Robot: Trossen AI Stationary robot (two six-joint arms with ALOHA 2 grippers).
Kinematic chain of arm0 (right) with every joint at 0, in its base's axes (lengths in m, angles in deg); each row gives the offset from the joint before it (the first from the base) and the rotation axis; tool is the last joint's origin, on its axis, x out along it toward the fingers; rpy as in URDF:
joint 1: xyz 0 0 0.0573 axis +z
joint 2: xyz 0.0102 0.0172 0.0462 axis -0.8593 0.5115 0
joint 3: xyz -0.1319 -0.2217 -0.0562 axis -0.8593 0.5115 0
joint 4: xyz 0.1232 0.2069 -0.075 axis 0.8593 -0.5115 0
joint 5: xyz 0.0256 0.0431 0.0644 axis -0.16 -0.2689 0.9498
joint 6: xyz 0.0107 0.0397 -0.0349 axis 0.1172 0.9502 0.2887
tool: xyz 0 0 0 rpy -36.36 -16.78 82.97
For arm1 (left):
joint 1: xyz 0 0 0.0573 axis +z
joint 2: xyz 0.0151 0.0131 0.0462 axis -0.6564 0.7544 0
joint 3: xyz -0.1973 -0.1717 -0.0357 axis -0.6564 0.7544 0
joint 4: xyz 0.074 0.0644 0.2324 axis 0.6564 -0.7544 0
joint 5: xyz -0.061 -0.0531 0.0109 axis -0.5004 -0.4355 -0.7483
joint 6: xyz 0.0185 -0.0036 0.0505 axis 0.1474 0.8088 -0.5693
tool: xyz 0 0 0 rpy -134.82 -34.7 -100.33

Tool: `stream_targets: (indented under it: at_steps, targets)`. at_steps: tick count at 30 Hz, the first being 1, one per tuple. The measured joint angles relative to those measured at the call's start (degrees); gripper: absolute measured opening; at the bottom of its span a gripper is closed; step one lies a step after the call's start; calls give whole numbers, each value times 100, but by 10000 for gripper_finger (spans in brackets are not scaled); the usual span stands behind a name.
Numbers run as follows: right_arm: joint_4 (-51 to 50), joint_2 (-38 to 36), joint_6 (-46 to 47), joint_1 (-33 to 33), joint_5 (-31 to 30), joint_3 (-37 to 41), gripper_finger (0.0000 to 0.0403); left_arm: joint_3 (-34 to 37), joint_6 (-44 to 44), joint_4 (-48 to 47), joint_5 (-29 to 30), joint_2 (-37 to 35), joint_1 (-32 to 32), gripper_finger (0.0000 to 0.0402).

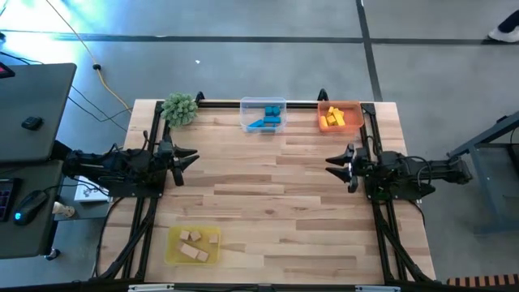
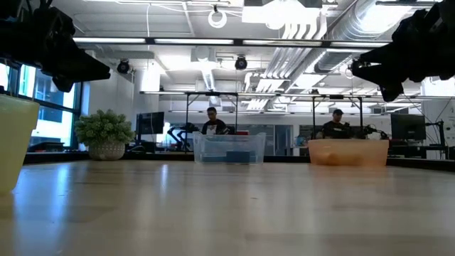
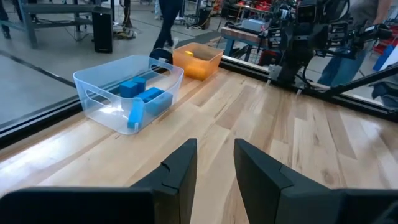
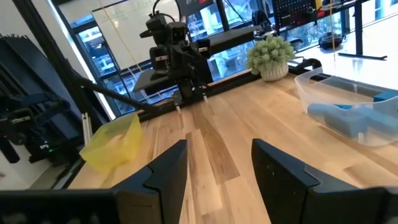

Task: Sort & place blocks by color
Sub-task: Return to Home Position

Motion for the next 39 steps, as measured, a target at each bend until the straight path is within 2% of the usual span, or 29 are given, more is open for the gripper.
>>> stream_targets:
  at_steps: [7, 39]
  targets:
    - [-10, 31, 236, 0, 61, 0, 167, -4, 9, 2, -2, 0, 0, 95]
    - [-28, 31, 209, 0, 110, 0, 167, -4, 7, 2, -7, 0, -2, 95]
